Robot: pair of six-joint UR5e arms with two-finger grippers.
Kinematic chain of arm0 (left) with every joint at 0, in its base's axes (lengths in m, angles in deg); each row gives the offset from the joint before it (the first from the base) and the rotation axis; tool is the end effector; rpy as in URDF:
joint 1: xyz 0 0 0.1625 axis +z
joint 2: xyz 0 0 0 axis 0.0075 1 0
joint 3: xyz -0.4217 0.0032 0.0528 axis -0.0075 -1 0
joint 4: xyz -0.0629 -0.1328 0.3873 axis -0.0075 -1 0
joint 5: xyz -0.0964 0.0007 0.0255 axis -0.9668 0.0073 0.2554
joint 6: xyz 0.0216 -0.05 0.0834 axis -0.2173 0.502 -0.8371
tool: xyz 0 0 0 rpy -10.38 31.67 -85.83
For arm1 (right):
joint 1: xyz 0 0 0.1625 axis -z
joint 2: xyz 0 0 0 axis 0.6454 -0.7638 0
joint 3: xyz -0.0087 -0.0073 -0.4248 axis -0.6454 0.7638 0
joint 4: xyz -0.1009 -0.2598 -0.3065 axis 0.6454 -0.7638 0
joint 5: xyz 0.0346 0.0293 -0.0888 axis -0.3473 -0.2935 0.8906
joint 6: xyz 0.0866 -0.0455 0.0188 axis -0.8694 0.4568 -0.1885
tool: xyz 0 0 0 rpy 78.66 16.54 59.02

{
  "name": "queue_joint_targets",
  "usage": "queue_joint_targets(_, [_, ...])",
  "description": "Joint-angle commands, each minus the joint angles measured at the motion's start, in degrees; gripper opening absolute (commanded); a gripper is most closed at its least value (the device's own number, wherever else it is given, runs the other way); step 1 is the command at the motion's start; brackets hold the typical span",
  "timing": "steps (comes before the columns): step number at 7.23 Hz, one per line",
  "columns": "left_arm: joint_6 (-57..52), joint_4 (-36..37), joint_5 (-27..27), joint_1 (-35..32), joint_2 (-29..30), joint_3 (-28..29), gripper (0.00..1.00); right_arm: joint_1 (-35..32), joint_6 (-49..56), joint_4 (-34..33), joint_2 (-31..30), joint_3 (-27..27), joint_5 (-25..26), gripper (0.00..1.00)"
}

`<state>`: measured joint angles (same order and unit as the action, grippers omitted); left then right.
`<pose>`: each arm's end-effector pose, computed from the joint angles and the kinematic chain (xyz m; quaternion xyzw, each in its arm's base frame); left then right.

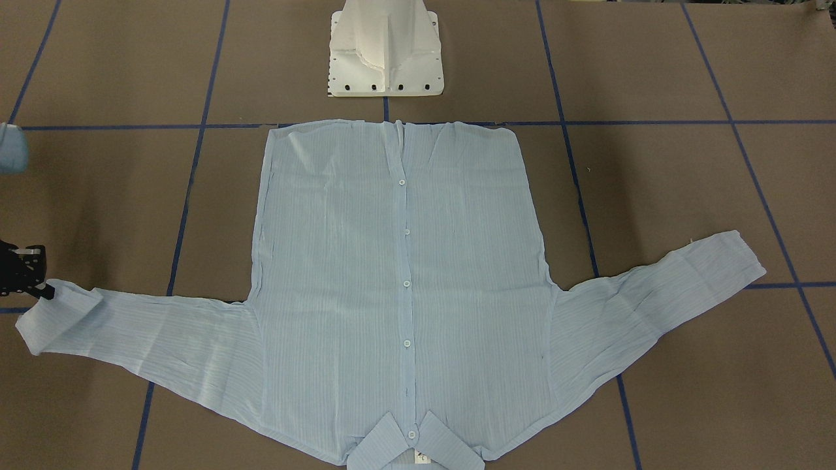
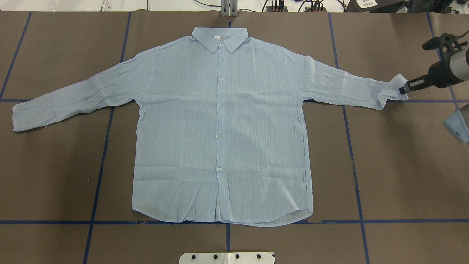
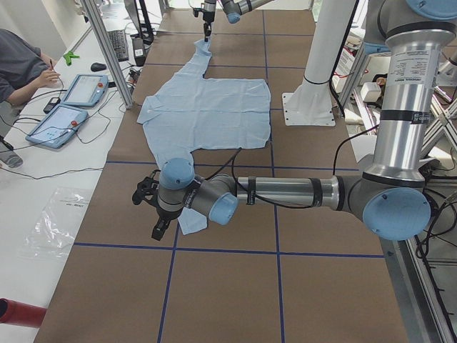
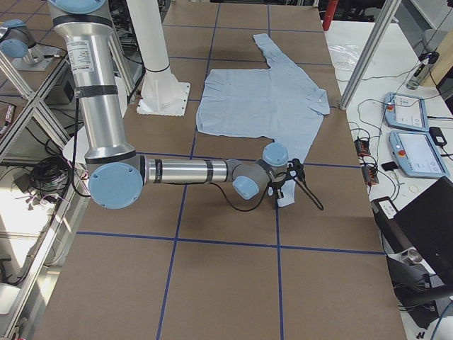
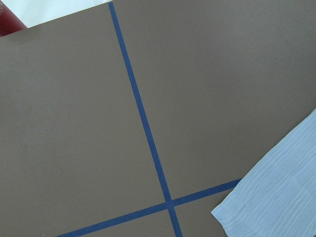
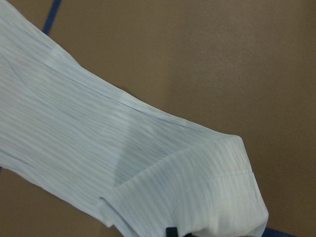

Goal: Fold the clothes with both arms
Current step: 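Carry the sleeve cuff with the right gripper across the shirt chest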

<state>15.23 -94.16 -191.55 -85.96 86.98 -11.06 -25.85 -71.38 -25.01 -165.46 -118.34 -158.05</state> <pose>-0.0327 -0.5485 0.6146 0.1959 0.3582 0.0822 0.9091 -0.1880 -0.5822 0.5281 0.1622 -0.4659 -0.0992 0.8642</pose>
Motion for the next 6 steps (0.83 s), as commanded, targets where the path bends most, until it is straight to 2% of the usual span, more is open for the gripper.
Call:
queue_joint_targets(1, [0.00,0.00,0.00,0.00,0.01,0.29,1.00,0.39,-7.34,-4.75,10.41,-2.56,-6.25,0.00])
queue_joint_targets(3, [-0.18,0.00,0.17,0.00,0.01,0.38,1.00,3.89,-18.66,-6.79,19.37,-3.55,-6.71,0.00])
queue_joint_targets(4, [-0.26,0.17,0.26,0.00,0.01,0.56,1.00,4.87,-26.90,-9.41,26.56,-2.85,-6.54,0.00])
queue_joint_targets(5, [-0.18,0.18,0.35,0.00,0.01,0.56,1.00,6.88,-28.20,-11.44,30.81,-2.76,-6.10,0.00])
queue_joint_targets(6, [-0.26,0.18,0.35,0.00,-0.07,0.82,1.00,9.34,-28.30,-13.81,34.85,-1.71,-3.58,0.00])
